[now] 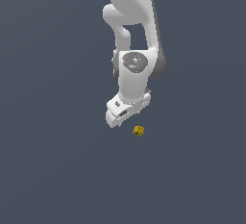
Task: Pick up the object and move it to a goal position.
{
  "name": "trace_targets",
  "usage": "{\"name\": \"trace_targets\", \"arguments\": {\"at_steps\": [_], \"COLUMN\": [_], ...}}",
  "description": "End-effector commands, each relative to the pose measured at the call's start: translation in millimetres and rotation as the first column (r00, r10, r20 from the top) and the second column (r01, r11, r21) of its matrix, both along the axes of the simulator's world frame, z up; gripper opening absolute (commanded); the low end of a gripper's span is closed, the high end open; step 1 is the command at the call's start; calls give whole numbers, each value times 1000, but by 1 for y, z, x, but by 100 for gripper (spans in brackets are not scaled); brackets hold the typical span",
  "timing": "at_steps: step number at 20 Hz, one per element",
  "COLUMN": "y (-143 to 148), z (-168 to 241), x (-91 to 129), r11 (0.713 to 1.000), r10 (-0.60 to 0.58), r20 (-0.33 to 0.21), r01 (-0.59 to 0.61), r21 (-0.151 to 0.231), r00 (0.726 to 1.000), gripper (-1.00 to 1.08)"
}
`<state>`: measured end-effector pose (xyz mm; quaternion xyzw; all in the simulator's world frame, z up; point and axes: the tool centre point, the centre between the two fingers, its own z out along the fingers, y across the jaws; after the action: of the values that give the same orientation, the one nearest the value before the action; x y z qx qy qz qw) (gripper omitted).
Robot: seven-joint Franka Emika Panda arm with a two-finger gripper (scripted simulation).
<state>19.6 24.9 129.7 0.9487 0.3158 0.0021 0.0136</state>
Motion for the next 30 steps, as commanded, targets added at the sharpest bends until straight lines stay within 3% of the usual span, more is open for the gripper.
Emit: {"name": "trace_targets", "arguments": {"at_steps": [1,10,19,24,30], "y": [7,31,45,47,47], "z": [-9,-38,-55,-58,-63], "x": [1,2,2,2,2], "r11": [996,935,869,854,856], "r10": [84,354,495,520,517], "r20": [-4,-13,-13,-13,-13], "r01": [-84,-353,-495,-520,-517], "r21": [1,12,22,24,24], "r00": [996,935,869,854,856], "gripper": [100,100,100,100,100]}}
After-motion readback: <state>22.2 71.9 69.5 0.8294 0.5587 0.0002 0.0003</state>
